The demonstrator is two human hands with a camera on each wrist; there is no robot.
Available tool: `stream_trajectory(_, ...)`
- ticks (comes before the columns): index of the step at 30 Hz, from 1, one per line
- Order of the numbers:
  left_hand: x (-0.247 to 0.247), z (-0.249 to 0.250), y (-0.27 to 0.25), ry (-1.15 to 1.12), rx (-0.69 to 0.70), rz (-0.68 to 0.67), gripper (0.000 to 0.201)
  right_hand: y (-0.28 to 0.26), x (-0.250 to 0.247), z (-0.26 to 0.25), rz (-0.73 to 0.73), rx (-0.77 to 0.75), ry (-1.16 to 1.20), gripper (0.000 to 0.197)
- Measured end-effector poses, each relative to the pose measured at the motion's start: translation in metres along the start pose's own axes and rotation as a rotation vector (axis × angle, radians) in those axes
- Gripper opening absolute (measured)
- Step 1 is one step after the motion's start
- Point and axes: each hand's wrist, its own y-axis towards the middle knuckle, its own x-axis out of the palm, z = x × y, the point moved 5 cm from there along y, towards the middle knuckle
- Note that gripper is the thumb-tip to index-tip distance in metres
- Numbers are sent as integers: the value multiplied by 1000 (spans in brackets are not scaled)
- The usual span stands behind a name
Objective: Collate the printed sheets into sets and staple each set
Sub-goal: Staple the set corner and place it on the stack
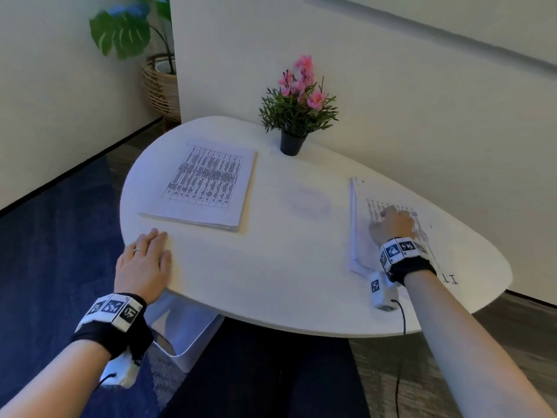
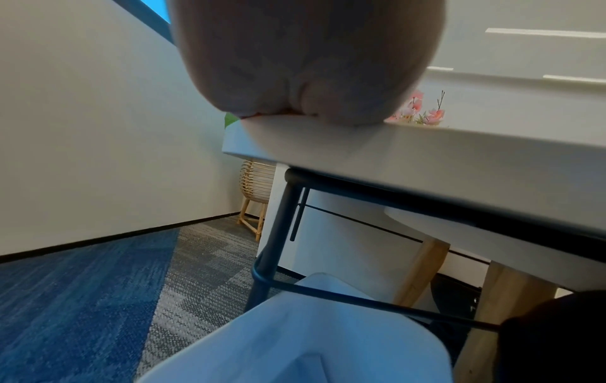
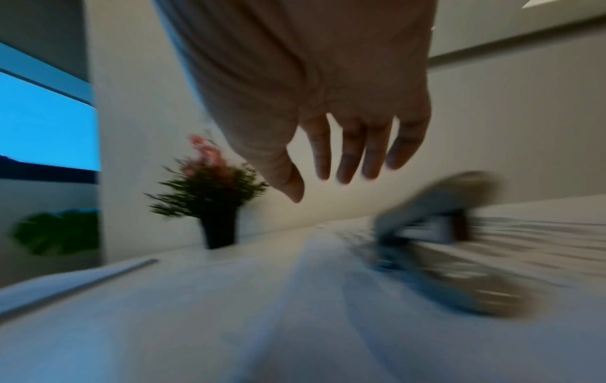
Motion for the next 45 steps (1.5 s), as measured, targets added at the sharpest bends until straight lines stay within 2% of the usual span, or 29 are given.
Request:
stream_trajectory(3,2,6,0,8,-47,26,46,2,10,43,-51,108,-23,51)
stream_trajectory(7,10,9,10,58,-93,-60,46,3,26,70,-134,84,31,40)
stream_trajectory(11,14,5,15,117,-69,-117,45,12,19,93,-57,98,187,30)
stream_trajectory(14,16,3,8,127,-39,-63,52,16,2,125,98,208,299,30)
stream_trajectory(16,17,4,4,135,-39,-43,60,17,-7,152,151,284,311,31)
stream_trajectory(19,17,9,2,111,-47,-18,69,18,-9,192,90,368,263,31)
stream_trajectory(21,17,10,1,97,-41,10,72,17,-9,202,21,335,254,30)
stream_trajectory(27,18,10,1,74,-64,20,73,30,-7,189,-52,166,180,19)
stream_trajectory(29,19,9,2,90,-65,8,74,35,-8,195,-37,184,209,21)
stream_trajectory(32,18,9,3,104,-63,16,75,37,-10,220,18,293,235,29)
stream_trajectory(36,17,11,1,107,-70,26,75,35,-7,230,-35,294,49,36)
stream_trajectory(38,16,12,0,106,-74,10,75,31,-12,221,-3,259,-75,43)
stream_trajectory(41,14,17,-4,90,-95,4,73,26,-32,189,64,226,-54,35)
stream_trajectory(43,13,18,-5,92,-93,3,71,26,-32,169,-36,171,-31,38)
stream_trajectory(45,14,16,-4,103,-94,-6,73,23,-25,158,-162,168,-80,56)
